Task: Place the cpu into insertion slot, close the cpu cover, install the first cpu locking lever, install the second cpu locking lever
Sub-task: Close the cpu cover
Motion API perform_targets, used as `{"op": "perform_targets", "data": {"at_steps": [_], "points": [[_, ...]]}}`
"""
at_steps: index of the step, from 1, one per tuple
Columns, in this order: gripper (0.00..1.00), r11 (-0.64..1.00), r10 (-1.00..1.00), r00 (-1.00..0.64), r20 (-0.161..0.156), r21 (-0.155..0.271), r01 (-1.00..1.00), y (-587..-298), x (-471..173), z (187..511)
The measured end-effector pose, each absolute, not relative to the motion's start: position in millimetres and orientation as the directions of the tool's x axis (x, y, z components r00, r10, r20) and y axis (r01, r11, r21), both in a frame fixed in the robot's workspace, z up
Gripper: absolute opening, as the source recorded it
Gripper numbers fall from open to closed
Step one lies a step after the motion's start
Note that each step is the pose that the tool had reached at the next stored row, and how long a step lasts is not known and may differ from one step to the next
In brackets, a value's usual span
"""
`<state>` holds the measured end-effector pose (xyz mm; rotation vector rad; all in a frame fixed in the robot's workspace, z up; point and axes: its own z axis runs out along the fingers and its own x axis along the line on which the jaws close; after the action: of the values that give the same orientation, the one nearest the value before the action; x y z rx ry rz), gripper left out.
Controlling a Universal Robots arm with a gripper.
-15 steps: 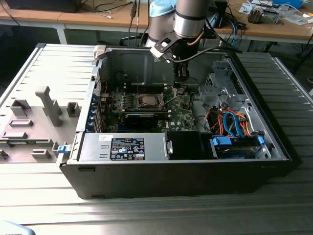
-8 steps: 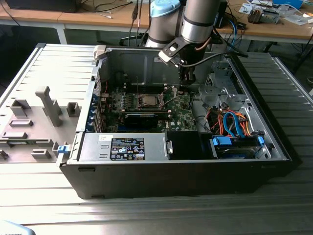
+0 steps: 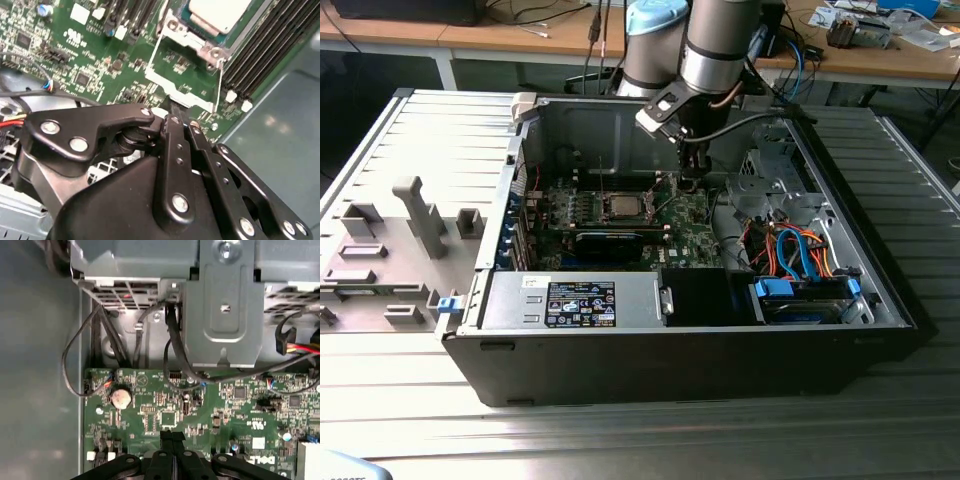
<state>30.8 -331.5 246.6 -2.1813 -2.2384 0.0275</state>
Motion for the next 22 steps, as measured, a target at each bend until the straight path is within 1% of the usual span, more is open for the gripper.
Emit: {"op": "perform_targets", "data": {"at_steps": [2,3,4,7,22], "points": [[0.11,0.026,0.999,-0.026,0.026,-0.022,0.999,-331.5,2.4,246.2],[0.11,0.027,0.999,-0.026,0.032,-0.022,0.999,-331.6,-15.1,243.1],[0.11,0.028,0.999,-0.027,0.032,-0.022,0.999,-331.6,-29.0,237.8],[0.11,0.033,0.999,-0.032,0.033,-0.022,0.999,-331.5,-39.4,231.5],[0.11,0.042,0.999,-0.042,0.034,-0.022,0.999,-331.6,-71.5,210.0]]}}
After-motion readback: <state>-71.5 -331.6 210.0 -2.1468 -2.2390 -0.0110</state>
